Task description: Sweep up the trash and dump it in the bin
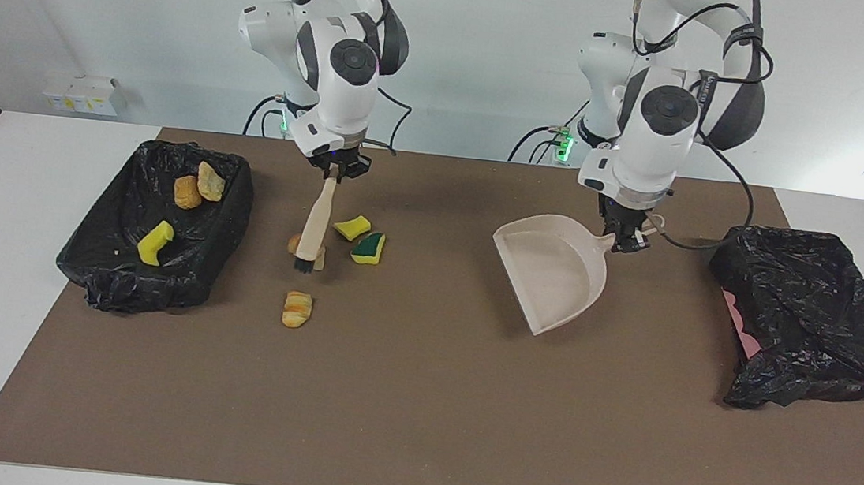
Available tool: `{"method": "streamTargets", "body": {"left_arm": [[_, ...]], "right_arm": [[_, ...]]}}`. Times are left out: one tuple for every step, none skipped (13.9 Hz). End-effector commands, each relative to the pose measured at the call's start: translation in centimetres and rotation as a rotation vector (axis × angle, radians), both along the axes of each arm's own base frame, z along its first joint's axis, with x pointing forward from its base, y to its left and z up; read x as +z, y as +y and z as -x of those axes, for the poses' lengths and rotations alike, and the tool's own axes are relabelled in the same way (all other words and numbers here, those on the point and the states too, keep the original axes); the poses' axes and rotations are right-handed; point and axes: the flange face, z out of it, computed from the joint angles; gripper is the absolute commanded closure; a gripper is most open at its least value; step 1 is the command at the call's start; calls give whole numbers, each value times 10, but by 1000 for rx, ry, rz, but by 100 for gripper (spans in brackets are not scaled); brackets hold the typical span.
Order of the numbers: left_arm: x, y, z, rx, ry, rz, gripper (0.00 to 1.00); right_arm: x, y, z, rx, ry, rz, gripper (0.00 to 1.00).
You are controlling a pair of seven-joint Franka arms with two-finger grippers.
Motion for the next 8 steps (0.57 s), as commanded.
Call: {"method": "streamTargets", "body": {"left_arm": [[-10,-24,24,-46,-34,-6,100],[-14,-37,31,-21,-40,-12,100],[-21,-49,39,-20,-39,-15,100],[-30,-55,44,-22,-58,-1,100],[-34,-63,50,-16,-71,6,100],[-38,-71,57,7,-74,2,100],[-42,-78,62,25,-77,0,100],[-48,-88,68,18,-75,-1,100]], "right_arm": [[-6,-35,4,10,56,17,100],[-11,-41,9,20,73,16,100],[-16,-40,13,19,81,16,100],[-25,-38,16,17,94,11,100],[-29,-34,17,25,99,7,100],[-36,-30,18,26,112,3,100],[-44,-21,19,38,125,-7,100],[-53,-10,20,54,134,-27,100]]}}
